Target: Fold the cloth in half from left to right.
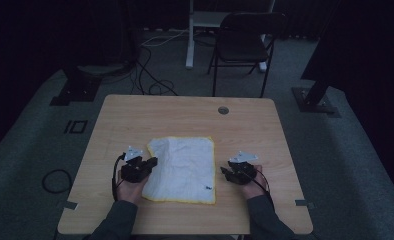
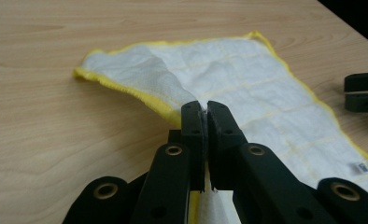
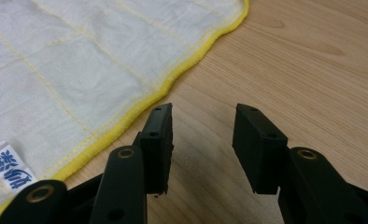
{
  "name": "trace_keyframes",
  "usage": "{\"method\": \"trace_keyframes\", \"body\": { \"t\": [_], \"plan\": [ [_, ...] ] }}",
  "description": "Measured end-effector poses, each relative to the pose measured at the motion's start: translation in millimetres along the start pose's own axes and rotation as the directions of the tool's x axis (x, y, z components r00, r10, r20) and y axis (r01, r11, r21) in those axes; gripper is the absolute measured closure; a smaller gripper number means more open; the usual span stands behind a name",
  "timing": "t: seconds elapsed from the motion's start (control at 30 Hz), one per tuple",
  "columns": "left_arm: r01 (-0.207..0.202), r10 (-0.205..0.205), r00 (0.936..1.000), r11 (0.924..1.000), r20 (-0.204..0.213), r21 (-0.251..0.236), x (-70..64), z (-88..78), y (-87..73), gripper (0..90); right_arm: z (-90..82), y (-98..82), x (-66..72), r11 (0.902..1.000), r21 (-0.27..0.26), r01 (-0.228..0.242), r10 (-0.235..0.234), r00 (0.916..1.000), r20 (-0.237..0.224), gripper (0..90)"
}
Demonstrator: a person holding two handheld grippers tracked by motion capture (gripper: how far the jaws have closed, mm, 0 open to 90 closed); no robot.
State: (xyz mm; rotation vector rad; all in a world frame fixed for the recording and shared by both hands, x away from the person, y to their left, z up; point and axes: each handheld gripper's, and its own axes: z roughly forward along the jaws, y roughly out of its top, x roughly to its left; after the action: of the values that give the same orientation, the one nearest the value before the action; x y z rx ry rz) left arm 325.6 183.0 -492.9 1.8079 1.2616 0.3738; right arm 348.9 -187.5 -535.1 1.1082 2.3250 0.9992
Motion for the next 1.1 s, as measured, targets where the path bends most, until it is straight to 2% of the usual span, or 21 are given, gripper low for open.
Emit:
{"method": "trace_keyframes", "body": {
  "t": [0.63,1.1],
  "plan": [
    [-0.039,0.040,0.9981,0.9992,0.048,-0.009,-19.7,9.8,17.6,87.0,0.6,-0.2,-0.6,1.0000,0.003,-0.006,0.006,1.0000,-0.001,58.1],
    [-0.055,0.056,0.9952,0.9983,0.080,-0.017,-33.0,17.8,22.3,87.0,0.5,-0.9,-2.3,0.9999,0.005,-0.008,0.008,1.0000,-0.002,58.3]
  ]
}}
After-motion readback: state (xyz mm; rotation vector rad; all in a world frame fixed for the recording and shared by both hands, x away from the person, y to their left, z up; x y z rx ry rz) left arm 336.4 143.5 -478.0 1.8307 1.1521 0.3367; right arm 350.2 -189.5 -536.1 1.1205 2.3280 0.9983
